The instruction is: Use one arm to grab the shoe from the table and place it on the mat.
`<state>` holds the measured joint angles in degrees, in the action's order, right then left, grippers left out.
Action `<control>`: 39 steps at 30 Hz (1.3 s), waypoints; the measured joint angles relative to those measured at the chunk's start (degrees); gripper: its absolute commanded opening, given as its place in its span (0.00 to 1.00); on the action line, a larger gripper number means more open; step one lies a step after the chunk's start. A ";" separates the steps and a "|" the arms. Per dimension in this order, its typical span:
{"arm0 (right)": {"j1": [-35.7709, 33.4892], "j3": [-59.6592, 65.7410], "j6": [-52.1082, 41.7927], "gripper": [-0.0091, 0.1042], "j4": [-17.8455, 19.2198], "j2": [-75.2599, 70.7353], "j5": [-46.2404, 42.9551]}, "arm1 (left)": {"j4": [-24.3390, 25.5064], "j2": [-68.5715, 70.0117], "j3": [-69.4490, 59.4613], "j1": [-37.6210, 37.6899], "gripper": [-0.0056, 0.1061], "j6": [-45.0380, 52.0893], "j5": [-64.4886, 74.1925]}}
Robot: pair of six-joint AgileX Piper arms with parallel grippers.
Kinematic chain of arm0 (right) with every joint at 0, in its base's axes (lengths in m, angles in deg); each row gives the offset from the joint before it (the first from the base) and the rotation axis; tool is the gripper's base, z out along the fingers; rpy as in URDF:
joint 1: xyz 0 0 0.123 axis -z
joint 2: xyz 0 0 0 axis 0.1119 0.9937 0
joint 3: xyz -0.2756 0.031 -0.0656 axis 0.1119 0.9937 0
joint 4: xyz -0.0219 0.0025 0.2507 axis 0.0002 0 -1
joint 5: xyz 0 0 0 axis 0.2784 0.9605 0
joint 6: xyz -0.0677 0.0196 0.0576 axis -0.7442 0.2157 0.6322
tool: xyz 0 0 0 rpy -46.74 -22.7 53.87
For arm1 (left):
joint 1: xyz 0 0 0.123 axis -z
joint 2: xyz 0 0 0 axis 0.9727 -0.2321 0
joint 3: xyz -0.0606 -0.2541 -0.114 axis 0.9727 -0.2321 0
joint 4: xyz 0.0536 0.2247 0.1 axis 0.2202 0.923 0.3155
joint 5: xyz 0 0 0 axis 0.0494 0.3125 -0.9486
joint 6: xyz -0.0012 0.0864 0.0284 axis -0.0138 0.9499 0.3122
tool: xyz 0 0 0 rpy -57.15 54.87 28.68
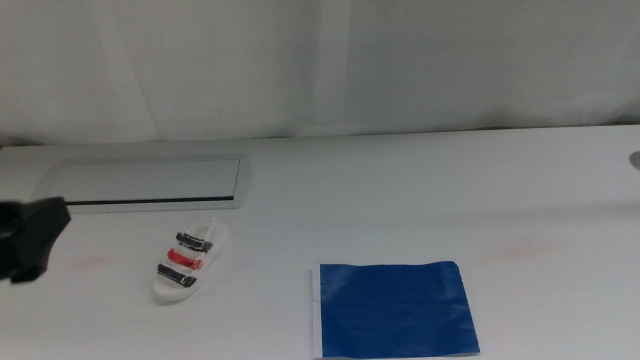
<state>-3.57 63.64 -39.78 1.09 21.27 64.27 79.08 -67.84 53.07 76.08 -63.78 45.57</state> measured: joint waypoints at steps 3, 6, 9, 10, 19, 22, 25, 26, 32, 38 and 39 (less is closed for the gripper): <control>0.00 0.00 0.00 0.99 0.00 0.00 0.00 | 0.00 -7.85 6.49 0.00 0.82 3.99 4.72; 0.00 0.00 0.00 0.99 0.00 0.00 0.00 | 0.00 -15.92 12.26 0.00 0.82 7.34 7.91; 0.00 0.00 0.00 0.99 0.00 0.00 0.00 | 0.00 -24.35 18.07 0.00 0.83 10.91 10.15; 0.00 0.00 0.00 0.99 0.00 0.00 0.00 | 0.00 -26.45 19.82 0.00 0.83 11.92 10.80; 0.00 0.00 0.14 0.99 0.00 0.00 0.00 | 0.21 -45.58 30.44 4.61 0.84 21.04 16.14; 0.00 0.00 0.14 0.99 0.00 0.00 0.00 | 0.21 -50.32 32.26 6.56 0.84 22.10 16.65; 0.00 0.00 0.14 0.99 0.00 0.00 0.00 | 0.96 -54.41 33.39 8.04 0.84 22.32 16.75; 0.00 0.00 0.14 0.99 0.00 0.00 0.00 | 1.44 -55.61 33.51 8.51 0.84 22.32 16.75; 0.00 0.00 0.14 0.99 0.00 0.00 0.00 | 3.44 -61.61 33.63 8.71 0.84 22.10 17.16; 0.00 0.00 0.14 0.99 0.00 0.00 0.00 | 3.58 -66.13 33.63 9.11 0.84 21.72 17.92; 0.00 0.00 0.14 0.99 0.00 0.00 0.00 | 3.68 -66.73 33.63 9.22 0.84 21.61 17.92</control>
<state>-3.57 63.64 -39.64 1.09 21.27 64.27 82.76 -134.57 86.69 85.30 -42.17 63.49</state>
